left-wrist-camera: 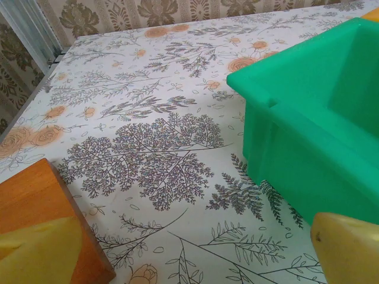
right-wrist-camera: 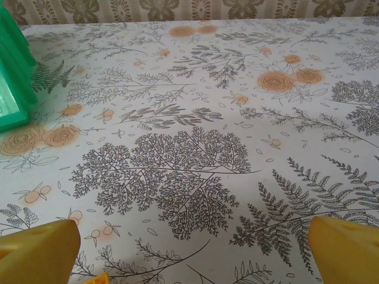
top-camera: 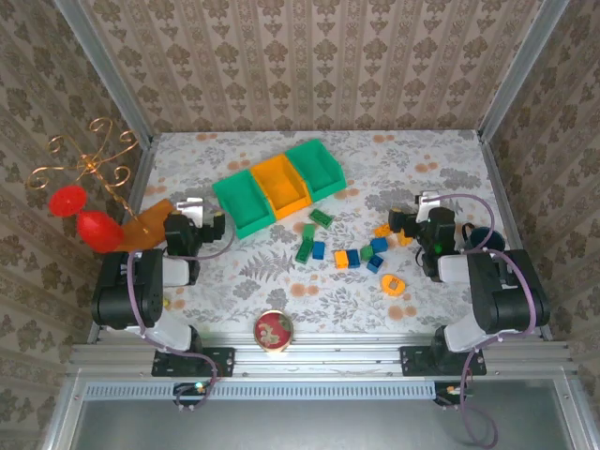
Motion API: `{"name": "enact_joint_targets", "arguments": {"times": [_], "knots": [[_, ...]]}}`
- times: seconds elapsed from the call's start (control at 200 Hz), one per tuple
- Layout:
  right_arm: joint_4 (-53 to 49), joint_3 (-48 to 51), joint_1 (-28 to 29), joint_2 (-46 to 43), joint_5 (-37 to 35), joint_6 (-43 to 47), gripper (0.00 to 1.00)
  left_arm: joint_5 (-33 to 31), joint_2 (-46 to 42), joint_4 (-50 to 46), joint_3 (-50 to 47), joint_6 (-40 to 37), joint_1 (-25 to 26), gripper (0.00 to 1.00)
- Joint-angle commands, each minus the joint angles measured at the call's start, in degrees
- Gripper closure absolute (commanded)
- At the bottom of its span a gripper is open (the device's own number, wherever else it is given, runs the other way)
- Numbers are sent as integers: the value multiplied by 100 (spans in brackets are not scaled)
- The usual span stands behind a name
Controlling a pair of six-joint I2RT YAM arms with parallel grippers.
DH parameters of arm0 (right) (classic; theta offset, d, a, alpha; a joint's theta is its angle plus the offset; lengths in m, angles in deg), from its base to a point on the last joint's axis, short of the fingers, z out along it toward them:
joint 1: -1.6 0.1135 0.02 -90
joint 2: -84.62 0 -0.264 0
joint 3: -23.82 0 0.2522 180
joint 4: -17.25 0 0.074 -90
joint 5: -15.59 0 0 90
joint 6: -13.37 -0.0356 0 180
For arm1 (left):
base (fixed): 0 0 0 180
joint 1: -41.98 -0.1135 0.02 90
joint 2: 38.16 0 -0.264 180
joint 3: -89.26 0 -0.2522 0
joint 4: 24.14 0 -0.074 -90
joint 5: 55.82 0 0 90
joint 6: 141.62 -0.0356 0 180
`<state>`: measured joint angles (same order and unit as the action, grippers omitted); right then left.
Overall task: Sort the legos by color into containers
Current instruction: Rotate the container at the top-center of the table.
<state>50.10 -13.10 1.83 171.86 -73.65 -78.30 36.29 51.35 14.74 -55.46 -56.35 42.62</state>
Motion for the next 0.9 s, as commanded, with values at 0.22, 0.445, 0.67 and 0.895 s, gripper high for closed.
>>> {"name": "enact_joint_targets", "arguments": {"times": [0.22,0.445,0.67,0.895], "knots": [[214,-34,-41,30,83,35,0,-47,-39,-8,117,89,-38,0],[217,-23,-41,28,89,35,0,-53,-32,-8,116,89,-38,0],[219,-22,-43,21,85,35,0,-48,-35,-20,121,100,-38,0],[226,-22,-41,21,83,35,0,-149,-36,9,99,122,-38,0]]}}
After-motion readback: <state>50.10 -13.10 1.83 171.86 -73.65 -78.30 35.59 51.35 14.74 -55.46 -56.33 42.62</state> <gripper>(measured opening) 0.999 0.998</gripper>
